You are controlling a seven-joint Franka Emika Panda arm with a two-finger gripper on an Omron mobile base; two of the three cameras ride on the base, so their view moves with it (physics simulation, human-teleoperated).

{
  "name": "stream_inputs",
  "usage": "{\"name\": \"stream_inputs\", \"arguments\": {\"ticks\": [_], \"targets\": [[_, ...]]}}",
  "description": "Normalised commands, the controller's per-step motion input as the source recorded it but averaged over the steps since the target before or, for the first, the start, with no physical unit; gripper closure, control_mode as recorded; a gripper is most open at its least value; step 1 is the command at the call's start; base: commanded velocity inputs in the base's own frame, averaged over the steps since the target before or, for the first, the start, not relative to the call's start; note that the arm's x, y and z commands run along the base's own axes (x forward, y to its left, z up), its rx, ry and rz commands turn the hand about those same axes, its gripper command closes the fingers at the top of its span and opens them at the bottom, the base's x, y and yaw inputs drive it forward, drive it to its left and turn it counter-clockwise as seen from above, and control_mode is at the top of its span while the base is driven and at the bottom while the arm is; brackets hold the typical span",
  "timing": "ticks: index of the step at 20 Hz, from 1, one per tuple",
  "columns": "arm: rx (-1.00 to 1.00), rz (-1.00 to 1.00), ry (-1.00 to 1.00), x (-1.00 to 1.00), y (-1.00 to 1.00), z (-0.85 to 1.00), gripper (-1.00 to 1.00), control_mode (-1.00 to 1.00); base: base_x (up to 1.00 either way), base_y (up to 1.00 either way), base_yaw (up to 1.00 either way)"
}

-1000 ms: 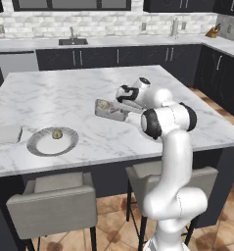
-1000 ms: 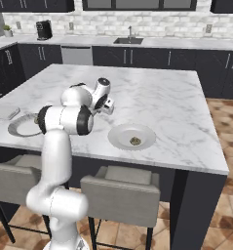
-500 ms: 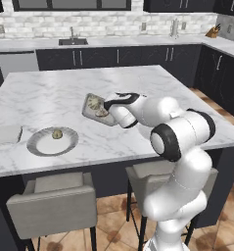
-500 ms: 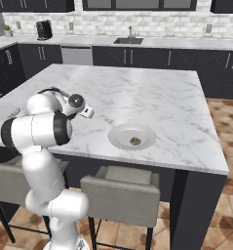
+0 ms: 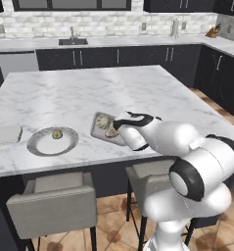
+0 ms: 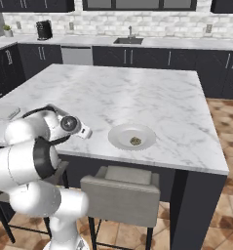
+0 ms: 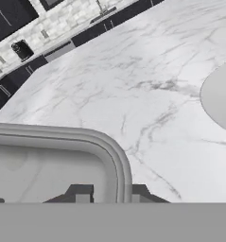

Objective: Place two dumplings into each of the tupperware containers and then place the containers in the fridge.

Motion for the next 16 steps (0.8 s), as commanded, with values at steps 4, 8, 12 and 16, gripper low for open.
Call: {"name": "stream_inputs", "arguments": {"ticks": [4, 8, 12, 16], "targets": [[0.03, -0.01, 0.14, -0.63, -0.14, 0.84, 1.0, -1.0, 0.0, 0.0, 0.0], [-0.01, -0.01, 0.36, -0.56, -0.41, 0.86, 1.0, -1.0, 0.0, 0.0, 0.0], [-0.01, -0.01, 0.51, -0.38, -0.57, 0.91, 1.0, -1.0, 0.0, 0.0, 0.0], [0.06, -0.02, 0.36, -0.43, -0.79, 0.34, 1.0, -1.0, 0.0, 0.0, 0.0]]}}
